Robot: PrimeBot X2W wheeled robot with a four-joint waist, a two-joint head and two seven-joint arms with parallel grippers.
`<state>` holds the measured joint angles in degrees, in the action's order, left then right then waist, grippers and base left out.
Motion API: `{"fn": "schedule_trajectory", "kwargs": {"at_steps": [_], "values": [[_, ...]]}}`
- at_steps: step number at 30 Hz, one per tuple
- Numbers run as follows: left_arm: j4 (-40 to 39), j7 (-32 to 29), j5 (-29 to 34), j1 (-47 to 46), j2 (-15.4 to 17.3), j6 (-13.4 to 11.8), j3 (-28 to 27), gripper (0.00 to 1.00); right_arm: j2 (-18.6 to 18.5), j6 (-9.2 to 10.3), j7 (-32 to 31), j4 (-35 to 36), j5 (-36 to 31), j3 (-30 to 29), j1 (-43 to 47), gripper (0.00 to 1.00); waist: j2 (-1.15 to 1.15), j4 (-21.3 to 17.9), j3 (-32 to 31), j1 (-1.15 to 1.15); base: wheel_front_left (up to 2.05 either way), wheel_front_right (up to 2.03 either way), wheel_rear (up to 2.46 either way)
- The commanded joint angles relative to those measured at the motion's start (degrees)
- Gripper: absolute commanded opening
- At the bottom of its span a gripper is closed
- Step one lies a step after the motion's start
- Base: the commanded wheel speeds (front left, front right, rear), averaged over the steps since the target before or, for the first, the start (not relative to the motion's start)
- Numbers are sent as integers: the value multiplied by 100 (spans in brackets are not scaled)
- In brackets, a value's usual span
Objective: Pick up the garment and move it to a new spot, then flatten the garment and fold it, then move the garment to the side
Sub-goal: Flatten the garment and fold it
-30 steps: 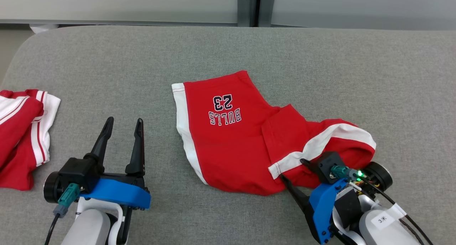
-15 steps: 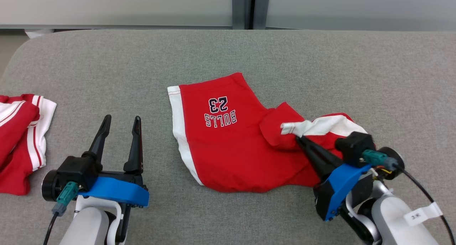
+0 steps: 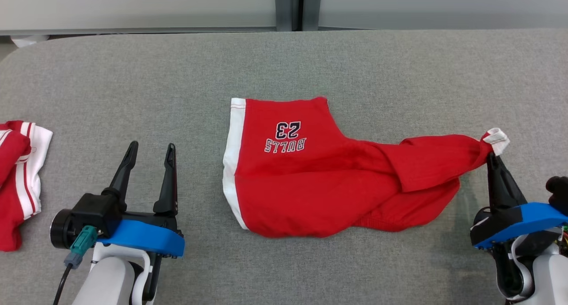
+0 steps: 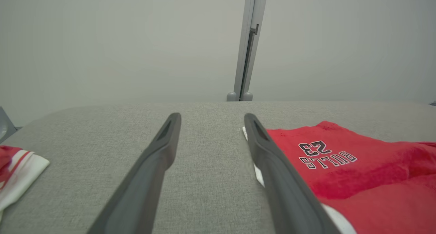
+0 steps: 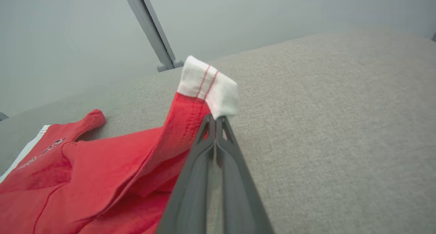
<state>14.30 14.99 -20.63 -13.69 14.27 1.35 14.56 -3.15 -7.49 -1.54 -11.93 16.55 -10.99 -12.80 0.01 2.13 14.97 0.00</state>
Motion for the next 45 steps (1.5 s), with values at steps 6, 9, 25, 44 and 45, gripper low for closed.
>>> {"fn": "schedule_trajectory", "kwargs": {"at_steps": [6,9,25,44,45], "values": [[-31,27,55,-159,1,3,17,100,25,-1,724,-339,-42,-123,-251,100,-1,-35,74,0,0,0,0],[-41,26,68,-178,-2,9,4,100,25,-1,1134,-201,-318,-16,-248,100,-1,-39,72,0,0,0,0],[-51,27,101,308,-47,-99,-33,100,-23,-1,865,1373,-849,695,851,100,-1,-37,-467,0,0,0,0],[-235,-110,83,303,-125,-4,280,100,23,-1,628,1564,-812,774,1023,100,-1,-32,-470,0,0,0,0],[-267,-210,72,318,-168,65,398,100,24,-1,606,1557,-818,791,1029,100,-1,-33,-453,0,0,0,0]]}}
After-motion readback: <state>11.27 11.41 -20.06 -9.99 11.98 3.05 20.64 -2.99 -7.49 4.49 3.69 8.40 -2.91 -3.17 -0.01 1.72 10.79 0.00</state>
